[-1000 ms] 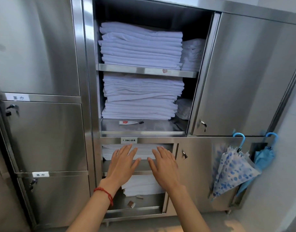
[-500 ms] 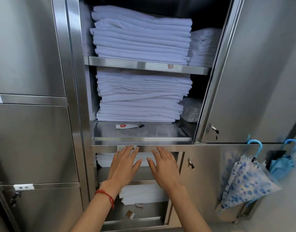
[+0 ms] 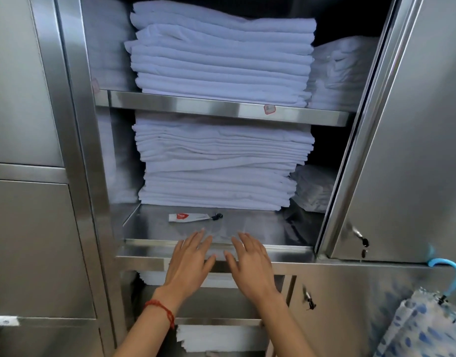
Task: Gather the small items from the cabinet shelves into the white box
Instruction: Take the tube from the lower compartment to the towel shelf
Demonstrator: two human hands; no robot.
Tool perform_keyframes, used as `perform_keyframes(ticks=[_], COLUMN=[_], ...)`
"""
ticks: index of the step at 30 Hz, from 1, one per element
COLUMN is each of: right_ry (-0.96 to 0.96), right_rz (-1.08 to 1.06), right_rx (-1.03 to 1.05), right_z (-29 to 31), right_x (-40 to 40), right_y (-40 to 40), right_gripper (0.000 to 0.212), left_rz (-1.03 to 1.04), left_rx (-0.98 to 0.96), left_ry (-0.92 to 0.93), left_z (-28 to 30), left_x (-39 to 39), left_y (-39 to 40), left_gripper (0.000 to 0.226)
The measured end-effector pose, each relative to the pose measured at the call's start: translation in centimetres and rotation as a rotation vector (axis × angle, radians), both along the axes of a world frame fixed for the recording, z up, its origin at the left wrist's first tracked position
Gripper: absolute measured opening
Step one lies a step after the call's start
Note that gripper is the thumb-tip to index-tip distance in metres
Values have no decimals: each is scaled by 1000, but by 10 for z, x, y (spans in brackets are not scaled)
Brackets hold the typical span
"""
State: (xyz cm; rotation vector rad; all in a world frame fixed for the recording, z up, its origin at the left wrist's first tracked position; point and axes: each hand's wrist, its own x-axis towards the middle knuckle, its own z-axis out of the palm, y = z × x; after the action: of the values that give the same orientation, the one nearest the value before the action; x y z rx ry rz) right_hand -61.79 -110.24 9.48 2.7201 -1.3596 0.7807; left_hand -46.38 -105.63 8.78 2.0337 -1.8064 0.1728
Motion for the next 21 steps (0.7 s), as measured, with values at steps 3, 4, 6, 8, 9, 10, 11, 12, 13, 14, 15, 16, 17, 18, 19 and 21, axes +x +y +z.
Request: perform_keyframes(ticks=[3,4,6,8,9,10,11,12,13,14,15,16,17,18,19,21], right_ry=[17,19,14,10,7,5,4,3,2,2,2,2,1,0,0,11], right_rz=[25,33,41,52,57,62,65,66,64,61,58,60,62,61,57,50], right_rx=[8,12,20,29,33,39,45,51,58,63,61,54,49,52,60,68], right_z=[-3,-4,-7,-11,-12,-14,-15,-16,-18,-19,-21,-22,-24,-25,-26,-28], right_x=[3,5,10,17,20,23,27,30,34,38,42,46,51,54,58,65], right_y=[-26,-33,-45,-55,-60,-65,-70,-75,-80,-85,-89,-94,-98,-102,-107,-118], right_gripper=[49,49,50,50,50,51,51,51,52,52,52,51,50,50,50,50], left_rz=[21,28,47,58,63,68,73,75,76,77,78,76,71,66,63,59], left_rx=[-4,-3,5,12,12,10,9,10,11,12,15,19,25,30,33,35], left_ry=[7,5,-7,-12,-9,-3,2,2,-2,-5,-4,2,13,21,22,14], left_z=[-3,-5,-9,-13,-15,-17,-18,-19,-20,-21,-23,-24,-26,-27,-28,-31], left_x=[1,2,6,12,16,19,22,25,29,32,36,40,43,47,51,59], left_y=[-21,-27,-36,-45,-50,-54,-59,-64,-69,-74,-79,-85,-90,-96,-101,-112], left_gripper=[55,55,55,55,55,55,55,56,56,56,55,55,55,55,56,56])
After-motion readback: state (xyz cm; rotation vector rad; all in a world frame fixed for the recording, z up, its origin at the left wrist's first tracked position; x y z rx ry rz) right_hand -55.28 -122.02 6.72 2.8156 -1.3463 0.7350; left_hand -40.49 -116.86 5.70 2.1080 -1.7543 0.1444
